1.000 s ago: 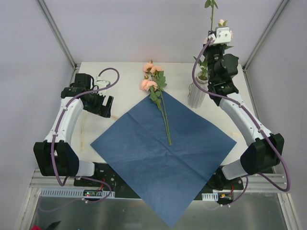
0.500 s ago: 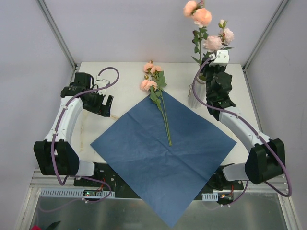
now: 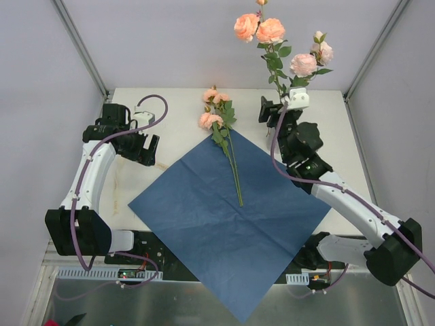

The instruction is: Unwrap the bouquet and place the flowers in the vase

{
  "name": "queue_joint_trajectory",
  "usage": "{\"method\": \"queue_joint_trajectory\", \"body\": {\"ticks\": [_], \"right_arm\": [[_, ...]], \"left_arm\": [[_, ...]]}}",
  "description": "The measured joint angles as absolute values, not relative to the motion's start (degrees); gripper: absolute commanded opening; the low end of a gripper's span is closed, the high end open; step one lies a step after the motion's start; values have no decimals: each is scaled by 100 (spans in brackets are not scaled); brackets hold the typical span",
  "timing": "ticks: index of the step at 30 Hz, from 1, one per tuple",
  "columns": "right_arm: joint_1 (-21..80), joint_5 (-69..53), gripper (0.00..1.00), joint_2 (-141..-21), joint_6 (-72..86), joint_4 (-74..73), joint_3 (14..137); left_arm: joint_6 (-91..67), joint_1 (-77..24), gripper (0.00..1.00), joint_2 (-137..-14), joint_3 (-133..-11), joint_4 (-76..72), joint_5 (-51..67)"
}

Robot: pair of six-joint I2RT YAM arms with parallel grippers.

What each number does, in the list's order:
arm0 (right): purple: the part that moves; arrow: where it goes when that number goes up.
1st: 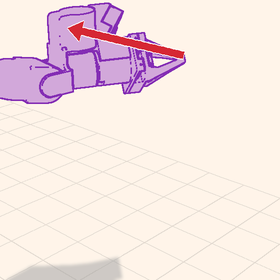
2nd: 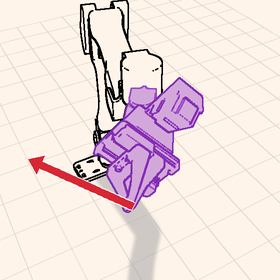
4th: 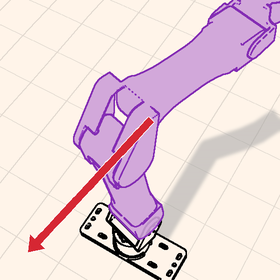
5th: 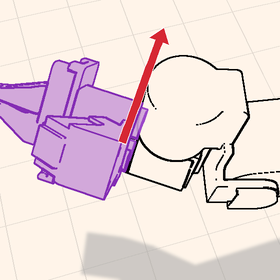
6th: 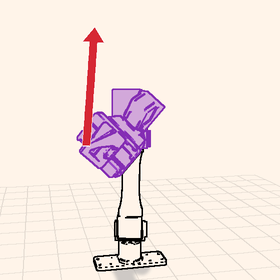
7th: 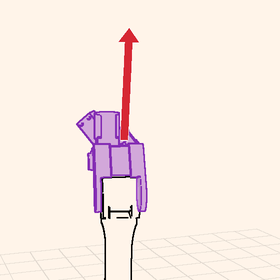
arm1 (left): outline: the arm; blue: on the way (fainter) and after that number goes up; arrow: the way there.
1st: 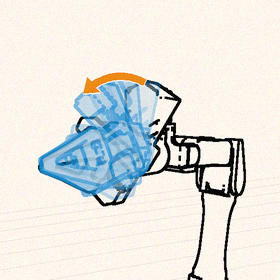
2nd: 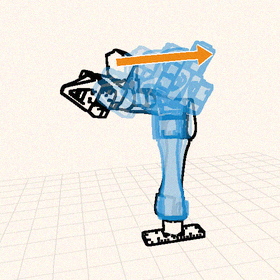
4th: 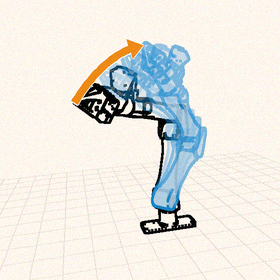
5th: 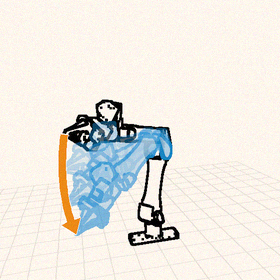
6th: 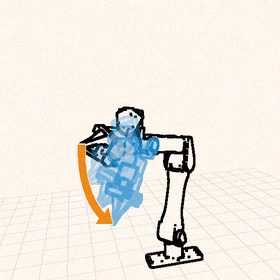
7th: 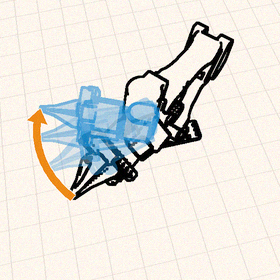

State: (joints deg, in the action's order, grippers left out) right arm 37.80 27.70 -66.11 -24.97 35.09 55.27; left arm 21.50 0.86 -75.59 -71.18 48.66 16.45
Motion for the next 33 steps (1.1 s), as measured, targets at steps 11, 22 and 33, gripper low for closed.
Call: {"method": "queue_joint_trajectory", "body": {"ticks": [11, 22, 33], "right_arm": [[3903, 1581, 50, -9338, -1321, -161, 7894], [3946, 624, 49, -11039, -854, -1409, 8217], [3994, 336, 50, -11710, -768, -1396, 8678]], "left_arm": [[2147, 84, 87, -7533, -6936, 4866, 1638], [2161, 86, 87, -7535, -6847, 4821, 1634], [2169, 84, 87, -7579, -6816, 4713, 1632]]}}
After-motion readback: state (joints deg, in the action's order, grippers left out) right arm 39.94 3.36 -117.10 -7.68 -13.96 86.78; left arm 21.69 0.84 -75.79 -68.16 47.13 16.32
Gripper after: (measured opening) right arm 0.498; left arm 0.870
